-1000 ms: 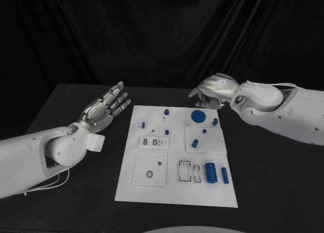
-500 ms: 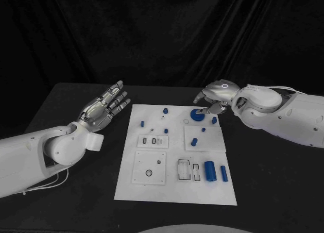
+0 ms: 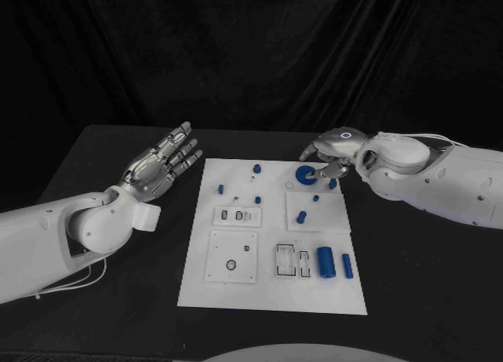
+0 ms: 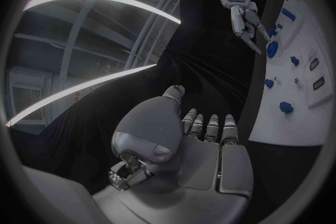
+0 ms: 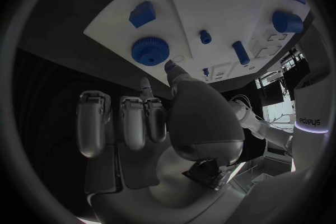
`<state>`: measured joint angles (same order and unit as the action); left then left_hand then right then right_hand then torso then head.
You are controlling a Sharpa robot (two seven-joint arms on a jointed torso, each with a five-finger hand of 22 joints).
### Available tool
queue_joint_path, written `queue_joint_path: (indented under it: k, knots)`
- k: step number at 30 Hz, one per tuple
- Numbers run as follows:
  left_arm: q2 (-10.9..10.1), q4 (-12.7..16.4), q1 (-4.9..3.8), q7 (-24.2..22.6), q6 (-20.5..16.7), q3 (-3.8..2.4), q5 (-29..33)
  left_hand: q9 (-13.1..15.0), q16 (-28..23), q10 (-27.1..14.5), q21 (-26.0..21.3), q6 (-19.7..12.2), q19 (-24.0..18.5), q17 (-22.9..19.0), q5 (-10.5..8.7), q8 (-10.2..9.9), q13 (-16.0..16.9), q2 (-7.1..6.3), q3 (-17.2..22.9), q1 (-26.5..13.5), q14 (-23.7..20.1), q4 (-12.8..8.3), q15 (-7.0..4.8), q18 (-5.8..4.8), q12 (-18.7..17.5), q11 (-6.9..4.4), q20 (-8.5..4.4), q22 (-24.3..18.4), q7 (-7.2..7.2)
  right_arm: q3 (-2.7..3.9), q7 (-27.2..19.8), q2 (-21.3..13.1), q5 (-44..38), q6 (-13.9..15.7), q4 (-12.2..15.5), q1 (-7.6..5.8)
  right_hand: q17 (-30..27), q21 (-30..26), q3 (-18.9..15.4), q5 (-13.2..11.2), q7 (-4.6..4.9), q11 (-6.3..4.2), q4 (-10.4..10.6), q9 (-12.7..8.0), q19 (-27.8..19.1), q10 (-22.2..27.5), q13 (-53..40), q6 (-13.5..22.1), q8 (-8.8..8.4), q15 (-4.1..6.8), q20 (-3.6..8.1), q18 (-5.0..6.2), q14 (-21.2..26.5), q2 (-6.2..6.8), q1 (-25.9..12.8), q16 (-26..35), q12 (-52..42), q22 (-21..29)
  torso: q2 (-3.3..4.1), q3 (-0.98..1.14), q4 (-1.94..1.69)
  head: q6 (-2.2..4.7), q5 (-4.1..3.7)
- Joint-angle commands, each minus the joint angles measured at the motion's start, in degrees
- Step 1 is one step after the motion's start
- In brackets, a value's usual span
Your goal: Assemble the parts on the task board
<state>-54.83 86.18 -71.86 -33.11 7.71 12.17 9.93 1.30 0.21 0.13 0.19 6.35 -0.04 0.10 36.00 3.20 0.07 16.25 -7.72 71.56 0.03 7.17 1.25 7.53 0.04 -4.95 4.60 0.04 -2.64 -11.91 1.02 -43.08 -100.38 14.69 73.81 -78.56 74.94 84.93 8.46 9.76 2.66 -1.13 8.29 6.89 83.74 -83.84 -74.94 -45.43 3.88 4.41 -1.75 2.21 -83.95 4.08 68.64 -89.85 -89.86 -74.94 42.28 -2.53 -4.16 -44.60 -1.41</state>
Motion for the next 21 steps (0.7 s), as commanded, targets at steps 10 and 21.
queue_joint_path:
  k: [10, 21]
  knots:
    - [0.0, 0.1, -0.13, -0.7, 1.0, -0.04, -0.5, 0.1, -0.2, -0.1, -0.2, 0.0, 0.0, -0.1, 0.43, 0.3, -0.1, 0.02, 0.1, 0.3, 0.0, -0.4, 0.27, 0.01, 0.0, 0.58, 0.48, 0.0, 0.63, 0.04, 1.9, 0.7, 0.2, -1.5, -1.3, 0.47, 15.1, 1.2, 0.4, 4.7, 0.91, 0.17, -1.9, 0.8, 4.0, -6.2, -15.1, -0.6, 0.64, 0.17, -0.12, -1.18, -6.0, 0.14, 1.7, -0.1, -0.1, -13.7, -0.03, -0.02, -0.03, -0.17, 0.15]
    - [0.1, 0.0, -0.13, -0.7, 1.2, -0.04, -0.5, 0.1, -0.2, -0.1, -0.2, 0.0, 0.0, -0.1, 0.46, 0.4, -0.1, 0.03, 0.1, 0.3, 0.0, -0.4, 0.27, 0.02, 0.0, 0.61, 0.48, 0.0, 0.67, 0.04, 2.1, 1.9, 0.2, -2.7, -2.8, 1.11, 15.1, 1.0, 0.5, 5.2, 1.64, 0.67, -2.4, 1.4, 3.9, -6.2, -15.1, -1.7, 1.22, -0.21, -0.37, -1.14, -6.0, 0.17, 2.0, -0.1, -0.1, -13.6, -0.02, -0.02, -0.03, -0.21, 0.19]
